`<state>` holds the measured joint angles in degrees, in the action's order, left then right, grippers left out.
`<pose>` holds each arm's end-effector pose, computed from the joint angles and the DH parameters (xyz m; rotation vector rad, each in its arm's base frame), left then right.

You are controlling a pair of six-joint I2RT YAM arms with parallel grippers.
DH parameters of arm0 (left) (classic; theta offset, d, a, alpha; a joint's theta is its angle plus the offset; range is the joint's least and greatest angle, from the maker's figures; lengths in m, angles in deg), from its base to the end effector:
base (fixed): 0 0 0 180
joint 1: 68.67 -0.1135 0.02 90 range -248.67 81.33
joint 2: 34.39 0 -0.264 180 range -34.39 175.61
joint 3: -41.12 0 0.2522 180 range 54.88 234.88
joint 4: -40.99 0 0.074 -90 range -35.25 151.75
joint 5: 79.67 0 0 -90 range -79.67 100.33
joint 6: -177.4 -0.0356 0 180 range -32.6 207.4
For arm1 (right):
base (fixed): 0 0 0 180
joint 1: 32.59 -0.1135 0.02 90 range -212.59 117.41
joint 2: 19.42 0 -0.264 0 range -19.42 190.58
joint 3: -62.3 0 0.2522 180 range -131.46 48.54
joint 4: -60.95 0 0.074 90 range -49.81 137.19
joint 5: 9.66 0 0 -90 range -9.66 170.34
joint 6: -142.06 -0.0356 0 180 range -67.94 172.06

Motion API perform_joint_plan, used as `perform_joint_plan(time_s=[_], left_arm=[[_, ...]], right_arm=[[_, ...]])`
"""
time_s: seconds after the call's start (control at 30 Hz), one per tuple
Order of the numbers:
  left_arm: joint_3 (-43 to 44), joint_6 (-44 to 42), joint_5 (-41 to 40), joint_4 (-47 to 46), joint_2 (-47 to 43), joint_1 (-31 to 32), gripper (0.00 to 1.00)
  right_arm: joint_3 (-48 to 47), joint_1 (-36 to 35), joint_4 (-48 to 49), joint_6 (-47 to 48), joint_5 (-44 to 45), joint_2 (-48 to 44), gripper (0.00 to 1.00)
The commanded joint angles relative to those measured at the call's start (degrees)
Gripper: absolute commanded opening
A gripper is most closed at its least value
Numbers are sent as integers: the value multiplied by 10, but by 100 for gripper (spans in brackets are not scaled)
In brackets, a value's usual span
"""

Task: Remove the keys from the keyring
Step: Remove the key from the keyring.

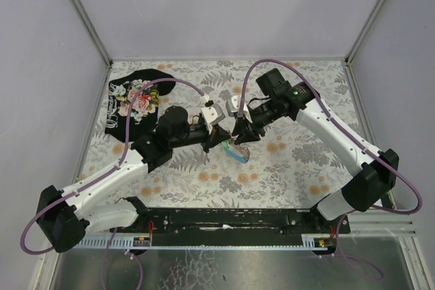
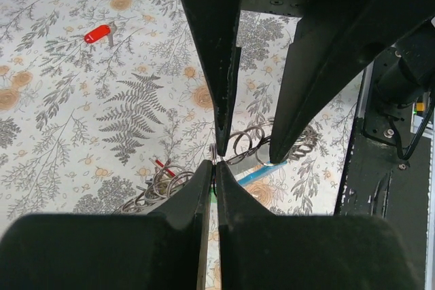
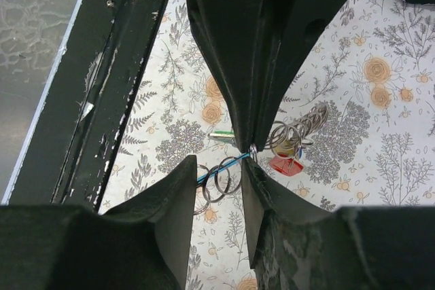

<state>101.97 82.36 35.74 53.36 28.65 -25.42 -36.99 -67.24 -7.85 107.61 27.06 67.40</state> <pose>0.1753 -0.1859 0.3125 1.0570 1.5650 -0.8673 0.2342 0.1966 0.3522 -1.8226 1.3373 0.9799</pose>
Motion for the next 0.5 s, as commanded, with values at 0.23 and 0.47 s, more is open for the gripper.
perform_joint_plan(time_s=[0.23,0.47], left_arm=[[131,-97,39,206,30,-9,0],[160,-99,74,227,42,-11,0]], right_arm=[[-83,6,-50,53,-3,-17,40],[-49,20,-16,45,-43,-22,41]])
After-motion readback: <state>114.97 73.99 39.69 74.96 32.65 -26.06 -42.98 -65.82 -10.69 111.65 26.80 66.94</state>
